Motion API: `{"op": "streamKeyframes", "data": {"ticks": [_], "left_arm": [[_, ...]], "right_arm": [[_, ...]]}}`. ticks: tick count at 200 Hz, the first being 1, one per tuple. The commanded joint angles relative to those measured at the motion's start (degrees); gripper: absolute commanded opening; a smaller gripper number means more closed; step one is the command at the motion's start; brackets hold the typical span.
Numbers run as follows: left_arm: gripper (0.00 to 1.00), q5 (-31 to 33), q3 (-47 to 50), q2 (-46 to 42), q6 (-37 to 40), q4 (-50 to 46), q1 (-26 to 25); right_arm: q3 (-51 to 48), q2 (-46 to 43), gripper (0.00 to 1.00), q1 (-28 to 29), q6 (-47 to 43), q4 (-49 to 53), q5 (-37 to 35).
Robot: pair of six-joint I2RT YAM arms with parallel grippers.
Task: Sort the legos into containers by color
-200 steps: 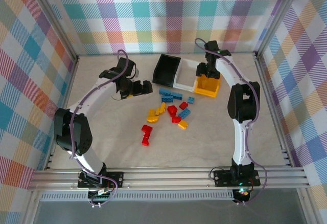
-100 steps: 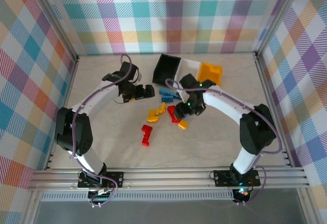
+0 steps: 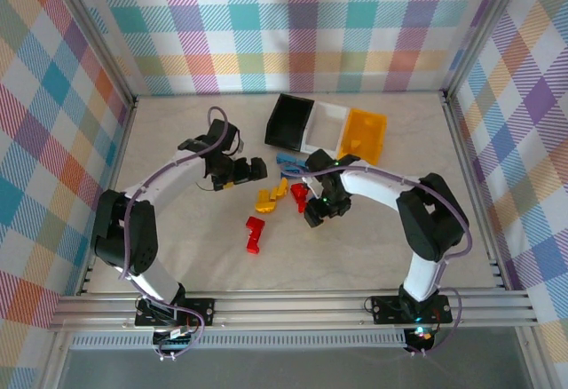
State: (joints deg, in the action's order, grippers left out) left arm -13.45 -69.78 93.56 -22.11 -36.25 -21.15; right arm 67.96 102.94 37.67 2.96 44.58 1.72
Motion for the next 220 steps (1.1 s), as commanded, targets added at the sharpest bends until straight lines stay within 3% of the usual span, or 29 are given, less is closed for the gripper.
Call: {"op": "streamKeyframes", "data": {"ticks": [1, 90, 129, 170, 220], "left_arm": [[1.0, 0.6, 1.3, -2.3, -0.6, -0.3, -0.3], [1.0, 0.9, 2.5, -3.5, 0.2, -2.3, 1.2], [1.0, 0.9, 2.5, -3.6, 0.5, -2.9, 1.4], [1.0, 1.4, 3.2, -4.7, 0.7, -3.0, 1.5], [1.0, 2.9, 4.0, -7.1, 2.4, -5.4, 1.4]], "right_arm": [[2.5, 2.2, 0.67, 1.0, -3.1, -1.5, -1.8], [3.2, 6.9, 0.59, 4.9, -4.0, -1.1, -8.7], [3.3, 7.7, 0.49, 6.0, -2.7, -1.5, -11.3], [2.6, 3.7, 0.37, 6.0, -0.9, -0.7, -11.5], [3.3, -6.6, 0.33, 5.0, 4.1, 2.7, -9.6]]}}
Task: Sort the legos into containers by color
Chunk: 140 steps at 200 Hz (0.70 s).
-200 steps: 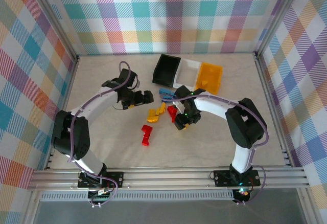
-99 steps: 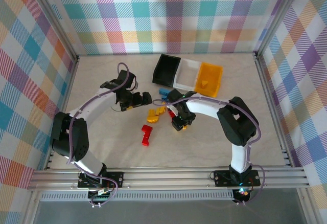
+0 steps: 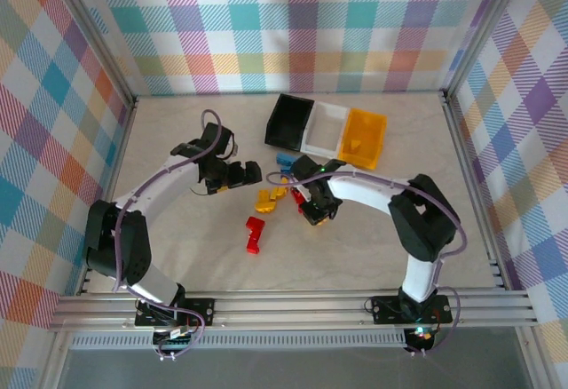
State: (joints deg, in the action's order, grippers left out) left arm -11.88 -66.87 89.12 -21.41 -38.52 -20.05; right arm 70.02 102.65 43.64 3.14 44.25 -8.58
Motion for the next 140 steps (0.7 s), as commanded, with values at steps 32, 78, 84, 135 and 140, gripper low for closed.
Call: {"op": "streamKeyframes", "data": {"ticks": [32, 78, 84, 135, 140], "left_arm": [[1.0, 3.1, 0.2, -3.9, 4.1, -7.1, -1.9], [0.97, 3.5, 3.7, -6.4, 2.1, -10.1, -5.8], [0.97, 3.7, 4.3, -7.0, 1.7, -10.4, -6.3], [0.94, 4.7, 9.7, -11.3, -2.5, -13.0, -9.9], [0.93, 4.7, 10.3, -11.8, -2.9, -13.0, -10.2]], "right_arm": [[6.9, -10.8, 0.35, -10.6, 8.3, 4.6, 3.5], [23.5, 1.2, 0.34, -25.4, 13.4, 6.4, 5.7], [25.7, 3.4, 0.34, -26.2, 13.9, 6.5, 5.6], [42.3, 20.9, 0.34, -32.0, 16.3, 9.2, 4.1], [44.2, 22.3, 0.35, -32.3, 16.2, 9.9, 4.0]]}}
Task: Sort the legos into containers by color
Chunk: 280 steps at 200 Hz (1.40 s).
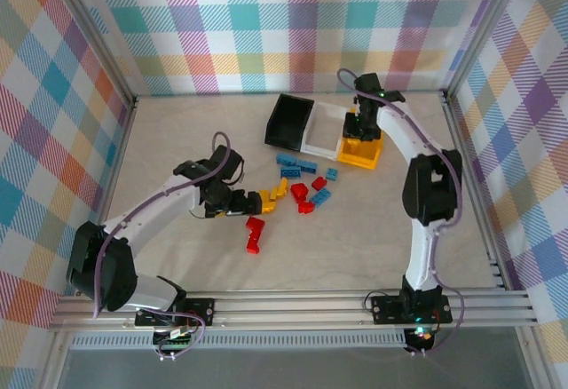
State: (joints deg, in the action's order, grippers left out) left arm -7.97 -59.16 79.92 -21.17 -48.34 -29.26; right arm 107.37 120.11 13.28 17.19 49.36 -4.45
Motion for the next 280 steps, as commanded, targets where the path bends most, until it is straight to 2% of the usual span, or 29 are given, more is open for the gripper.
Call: {"op": "streamKeyframes", "data": {"ticks": [1, 32, 57, 91, 114, 149, 198, 280], "left_arm": [[0.93, 0.9, 2.7, -2.7, -3.1, -3.2, -1.0], [0.93, 1.0, 5.0, -4.8, -4.8, -3.3, -2.3], [0.9, 0.2, 5.6, -4.2, -5.0, -2.6, -3.5], [0.85, -0.8, 6.7, -2.1, -5.0, -1.0, -5.9], [0.81, -1.8, 6.8, 0.2, -5.5, 0.6, -8.3], [0.77, -2.1, 9.0, 4.3, -6.5, 2.9, -11.6], [0.71, -1.2, 11.9, 5.5, -7.0, 4.6, -11.9], [0.56, -1.5, 11.3, 10.4, -4.2, 7.6, -11.9]], "right_arm": [[7.2, 5.2, 0.35, -2.1, 2.1, 4.9, -0.2], [15.8, 11.5, 0.37, -3.0, -0.2, 8.7, -1.7], [16.8, 12.4, 0.41, -3.4, -0.8, 8.8, -1.8], [16.2, 10.8, 0.67, -3.9, -1.3, 9.2, -1.9], [14.4, 7.5, 0.74, -3.8, -1.3, 8.4, -1.9], [8.7, 0.9, 0.76, -3.9, -1.0, 6.4, -0.8], [-1.2, -7.4, 0.77, -3.7, 0.4, 3.1, 0.9], [-6.0, -11.1, 0.77, -2.2, 0.7, 2.2, 1.2]]}}
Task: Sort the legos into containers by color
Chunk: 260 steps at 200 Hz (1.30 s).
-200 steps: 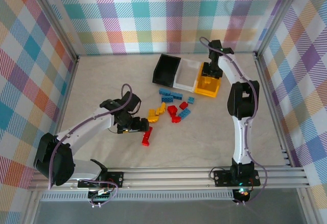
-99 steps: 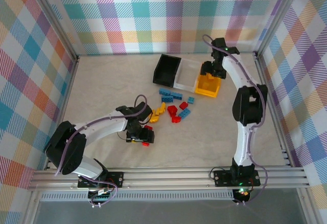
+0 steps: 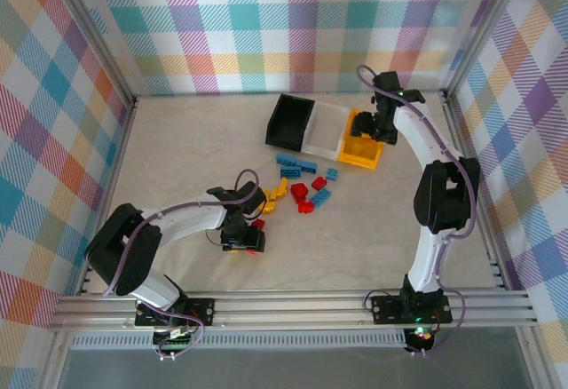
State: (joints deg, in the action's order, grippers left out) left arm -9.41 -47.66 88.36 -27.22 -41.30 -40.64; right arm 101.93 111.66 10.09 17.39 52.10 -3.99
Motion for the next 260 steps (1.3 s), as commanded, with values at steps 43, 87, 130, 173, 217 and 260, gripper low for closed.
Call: {"op": "streamKeyframes", "data": {"ticks": [43, 87, 130, 173, 217, 260], "left_arm": [[0.43, -0.2, -2.2, 3.7, 3.9, -0.2, -0.5], [0.36, -0.3, -2.3, 1.6, 3.8, -2.5, -0.5], [0.35, 1.8, -4.7, -2.5, 3.6, -7.0, -0.5], [0.35, 2.6, -11.5, -4.2, 4.0, -12.3, -0.6], [0.35, 4.4, -27.3, 2.9, 9.2, -15.0, 3.5], [0.35, 3.1, -56.9, 24.1, 15.4, -15.8, 9.4]], "right_arm": [[-2.9, -4.5, 0.77, 1.7, 0.0, -0.8, 0.3], [-5.9, -6.3, 0.78, 2.0, 0.0, -1.3, 0.7], [-8.8, -8.5, 0.78, 2.6, -0.1, -1.2, 2.1], [-13.5, -10.8, 0.78, 3.1, 0.2, -1.2, 4.0], [-19.7, -15.7, 0.78, 3.2, 2.4, -1.6, 6.7], [-23.5, -20.2, 0.78, 3.9, 3.7, -0.6, 8.2]]}}
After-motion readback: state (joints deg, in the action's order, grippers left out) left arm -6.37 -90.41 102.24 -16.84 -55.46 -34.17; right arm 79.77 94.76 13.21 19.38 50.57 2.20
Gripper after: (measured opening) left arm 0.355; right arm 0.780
